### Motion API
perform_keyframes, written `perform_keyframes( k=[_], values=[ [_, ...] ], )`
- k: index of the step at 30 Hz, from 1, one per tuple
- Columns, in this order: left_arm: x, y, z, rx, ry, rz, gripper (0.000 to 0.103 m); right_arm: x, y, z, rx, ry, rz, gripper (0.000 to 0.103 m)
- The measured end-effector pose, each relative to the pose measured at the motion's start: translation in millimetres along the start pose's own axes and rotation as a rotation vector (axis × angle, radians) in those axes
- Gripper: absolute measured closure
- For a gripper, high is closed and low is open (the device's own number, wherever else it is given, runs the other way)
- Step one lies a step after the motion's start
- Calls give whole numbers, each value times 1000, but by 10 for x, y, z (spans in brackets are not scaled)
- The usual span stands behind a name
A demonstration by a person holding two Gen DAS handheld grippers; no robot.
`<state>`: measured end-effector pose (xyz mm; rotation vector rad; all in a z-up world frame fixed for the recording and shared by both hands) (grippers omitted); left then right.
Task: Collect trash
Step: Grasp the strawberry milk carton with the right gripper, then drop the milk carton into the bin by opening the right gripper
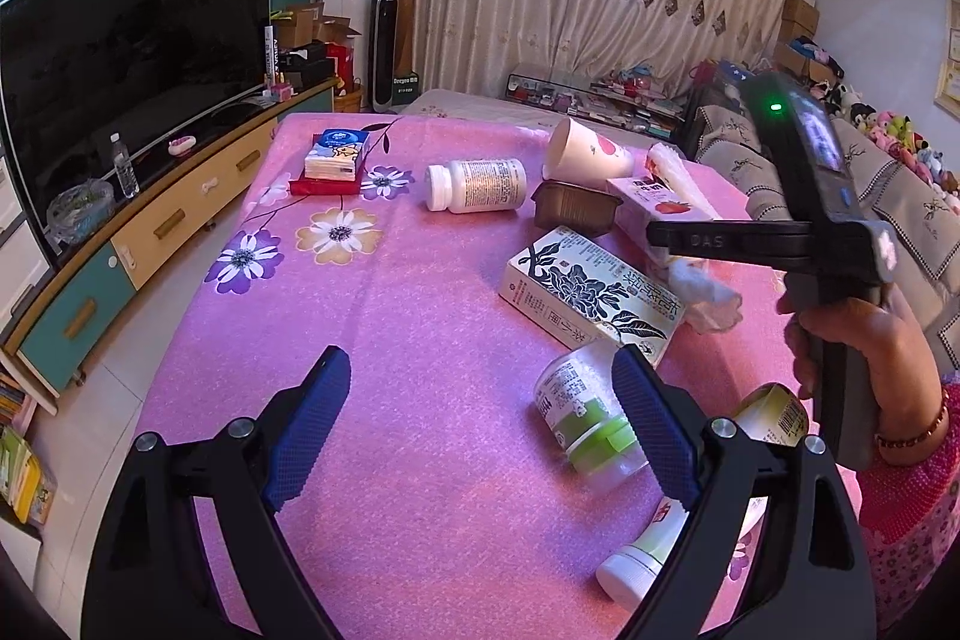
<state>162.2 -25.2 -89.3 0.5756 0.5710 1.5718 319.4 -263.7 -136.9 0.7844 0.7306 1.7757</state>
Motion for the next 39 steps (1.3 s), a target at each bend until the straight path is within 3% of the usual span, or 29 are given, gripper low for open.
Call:
perform_keyframes(
  k=[13,19,32,36,39],
  values=[
    [-186,108,21,-23,-37,-27,15,-208,1063,-288,-207,-63,151,54],
    [-315,205,12,-43,-65,-50,15,-366,1508,-363,-281,-82,150,54],
    [-631,279,-101,-45,-137,-93,15,-1838,2195,-891,-394,-336,-99,55],
    [-724,296,-177,-41,-166,-104,15,-2395,2111,-1096,-364,-432,-206,55],
    [-792,286,-253,-29,-193,-110,15,-2774,1845,-1296,-285,-502,-254,55]
  ],
)
Point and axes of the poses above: each gripper's, at about its wrist camera, not at the fingertips, and y roughly against the way its jaws point, x to its left, z to its top, the point moved 3 cm from there along -y, roughly the way its jaws point, and after that the axes turned 13 degrees about z, right-handed, at the moved point
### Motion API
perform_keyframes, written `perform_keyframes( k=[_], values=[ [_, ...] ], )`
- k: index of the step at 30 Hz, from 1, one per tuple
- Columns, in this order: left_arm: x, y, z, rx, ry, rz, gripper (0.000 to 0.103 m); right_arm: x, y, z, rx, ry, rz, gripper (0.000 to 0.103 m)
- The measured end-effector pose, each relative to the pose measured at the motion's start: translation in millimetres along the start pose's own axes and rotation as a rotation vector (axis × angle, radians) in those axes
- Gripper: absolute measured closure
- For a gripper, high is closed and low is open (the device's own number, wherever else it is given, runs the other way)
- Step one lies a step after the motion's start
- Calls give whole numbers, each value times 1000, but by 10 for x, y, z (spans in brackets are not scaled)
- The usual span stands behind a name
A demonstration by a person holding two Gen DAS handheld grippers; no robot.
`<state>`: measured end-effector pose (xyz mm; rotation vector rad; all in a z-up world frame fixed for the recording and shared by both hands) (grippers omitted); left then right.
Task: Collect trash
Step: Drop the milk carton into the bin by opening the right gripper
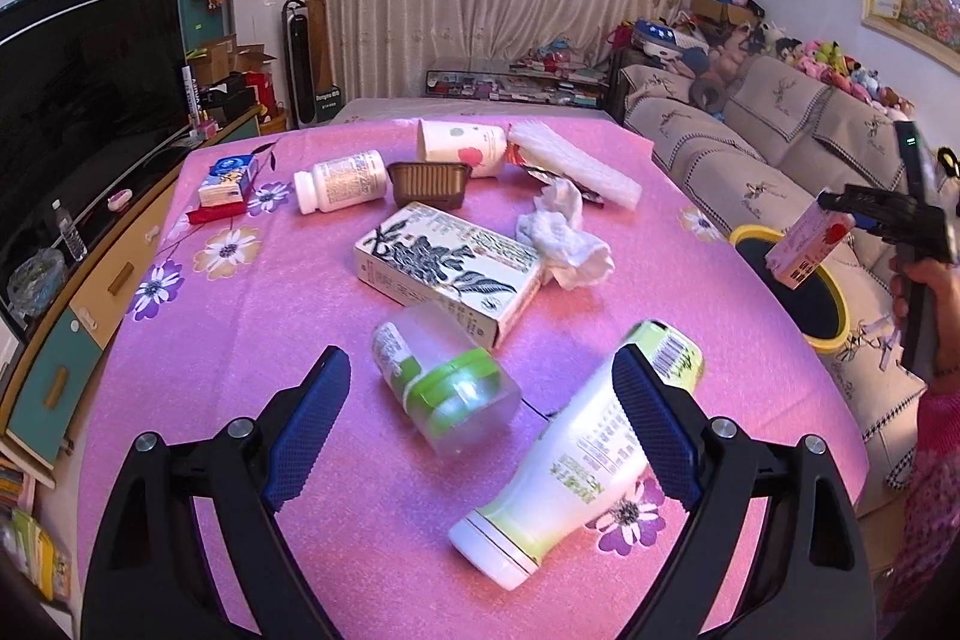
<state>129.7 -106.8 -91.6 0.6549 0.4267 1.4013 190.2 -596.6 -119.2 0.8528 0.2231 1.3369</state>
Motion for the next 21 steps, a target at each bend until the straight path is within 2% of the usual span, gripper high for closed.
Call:
perform_keyframes(
  k=[5,10,21],
  values=[
    [-149,-26,-124,37,-46,-34,15,-421,-592,-313,119,-58,-88,55],
    [-233,-58,-263,78,-90,-56,15,-575,-881,-549,181,-88,-127,54],
    [-321,-206,-496,171,-148,-108,15,-512,-841,-524,180,-68,-131,50]
  ],
)
Point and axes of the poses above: each gripper's, at about its wrist camera, not at the fingertips, and y roughly against the way its jaws point, x to its left, z to its top, the point moved 3 cm from there along -y, roughly the way its jaws point, and after that the axes turned 13 degrees about z, right-handed, at the moved point
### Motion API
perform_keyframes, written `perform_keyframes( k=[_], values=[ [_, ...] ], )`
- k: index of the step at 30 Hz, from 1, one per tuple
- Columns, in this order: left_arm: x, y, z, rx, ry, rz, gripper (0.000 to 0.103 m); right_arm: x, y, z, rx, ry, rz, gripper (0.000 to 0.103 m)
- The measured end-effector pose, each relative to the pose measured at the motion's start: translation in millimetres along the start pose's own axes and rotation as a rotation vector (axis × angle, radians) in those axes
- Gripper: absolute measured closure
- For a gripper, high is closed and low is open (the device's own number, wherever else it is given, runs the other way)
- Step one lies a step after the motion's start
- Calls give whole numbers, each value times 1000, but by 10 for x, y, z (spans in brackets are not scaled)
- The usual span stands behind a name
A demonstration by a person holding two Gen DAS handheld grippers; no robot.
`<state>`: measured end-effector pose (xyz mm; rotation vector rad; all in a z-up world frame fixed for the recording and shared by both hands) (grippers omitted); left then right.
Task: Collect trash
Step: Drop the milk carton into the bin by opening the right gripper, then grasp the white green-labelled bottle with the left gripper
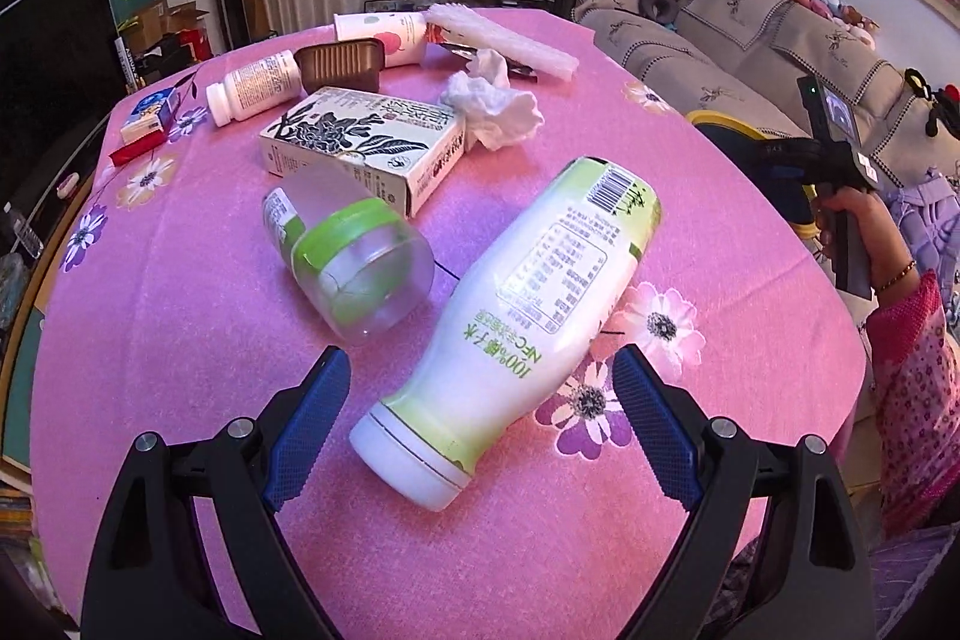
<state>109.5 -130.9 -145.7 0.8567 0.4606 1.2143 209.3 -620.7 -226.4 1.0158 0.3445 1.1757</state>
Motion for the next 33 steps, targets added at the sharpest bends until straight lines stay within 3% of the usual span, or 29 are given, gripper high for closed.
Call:
perform_keyframes(
  k=[3,10,15,19,27,33],
  values=[
    [-77,-18,-26,12,-31,-7,15,-1,18,-4,-3,1,5,50],
    [-419,63,7,28,-99,-143,15,24,34,-11,-5,-2,20,50],
    [-543,-52,202,21,-107,-106,15,70,28,-32,-2,4,39,49],
    [-591,-312,404,84,-74,-83,16,103,32,-43,-6,4,54,49],
    [-677,-584,602,116,-62,-39,40,105,59,-26,-15,3,70,49],
    [-710,-586,626,127,-91,-30,43,61,72,-30,-17,-5,77,49]
  ],
)
Point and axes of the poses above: each gripper's, at about its wrist camera, not at the fingertips, and y roughly against the way its jaws point, x to its left, z to its top, the point moved 3 cm from there along -y, roughly the way its jaws point, and after that the axes turned 13 degrees about z, right-handed, at the moved point
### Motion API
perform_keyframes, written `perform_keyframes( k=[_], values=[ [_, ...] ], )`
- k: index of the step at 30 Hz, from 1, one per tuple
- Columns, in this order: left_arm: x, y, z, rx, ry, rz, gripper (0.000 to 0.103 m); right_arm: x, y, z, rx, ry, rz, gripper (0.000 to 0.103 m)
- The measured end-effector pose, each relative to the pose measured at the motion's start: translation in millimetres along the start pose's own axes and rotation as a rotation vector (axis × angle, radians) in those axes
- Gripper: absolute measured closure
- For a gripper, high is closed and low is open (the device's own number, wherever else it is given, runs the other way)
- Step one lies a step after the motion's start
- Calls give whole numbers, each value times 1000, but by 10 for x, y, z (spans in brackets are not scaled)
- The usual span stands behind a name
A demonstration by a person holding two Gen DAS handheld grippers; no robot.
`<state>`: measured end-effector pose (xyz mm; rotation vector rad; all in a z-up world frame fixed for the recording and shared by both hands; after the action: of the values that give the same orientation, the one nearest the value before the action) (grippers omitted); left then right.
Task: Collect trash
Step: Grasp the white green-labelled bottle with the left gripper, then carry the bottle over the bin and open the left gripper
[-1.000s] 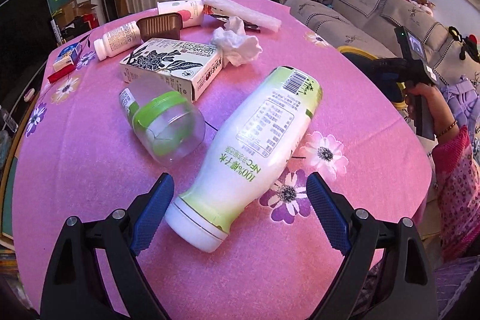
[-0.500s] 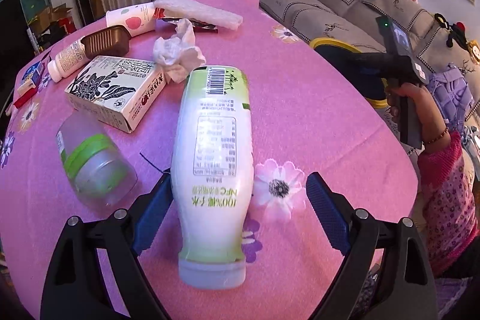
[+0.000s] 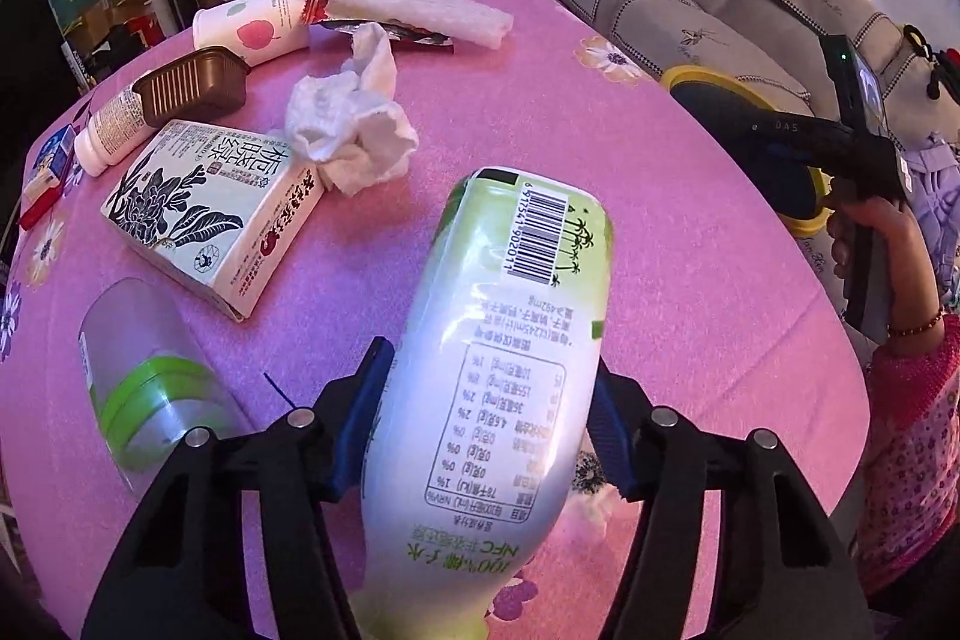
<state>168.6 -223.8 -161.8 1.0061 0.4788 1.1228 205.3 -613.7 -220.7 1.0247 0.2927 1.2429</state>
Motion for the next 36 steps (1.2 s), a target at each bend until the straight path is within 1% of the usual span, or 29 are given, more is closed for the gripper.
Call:
perform_keyframes(
  k=[7,13,17,22,31,36],
  values=[
    [-19,20,73,1,-53,32,42,0,-6,-4,-1,-6,8,49],
    [-67,-16,182,10,-67,22,46,-4,11,-3,-4,-4,17,49],
    [-108,27,235,-5,-75,11,47,-34,36,0,-9,-8,18,49],
    [-109,198,347,-58,-55,-7,48,-48,67,12,-18,-10,20,49],
    [-124,620,580,-171,-30,-38,50,6,234,7,-52,12,39,49],
    [-196,756,685,-211,-32,-56,52,35,360,12,-75,29,52,49]
  ],
)
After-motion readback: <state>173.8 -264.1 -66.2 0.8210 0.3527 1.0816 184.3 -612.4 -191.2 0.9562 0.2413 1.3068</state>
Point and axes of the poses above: each gripper's, at about its wrist camera, not at the fingertips, and y roughly against the way its jaws point, x to its left, z to its top, the point moved 3 cm from there along -y, roughly the way its jaws point, and after that the axes turned 13 degrees about z, right-handed, at the moved point
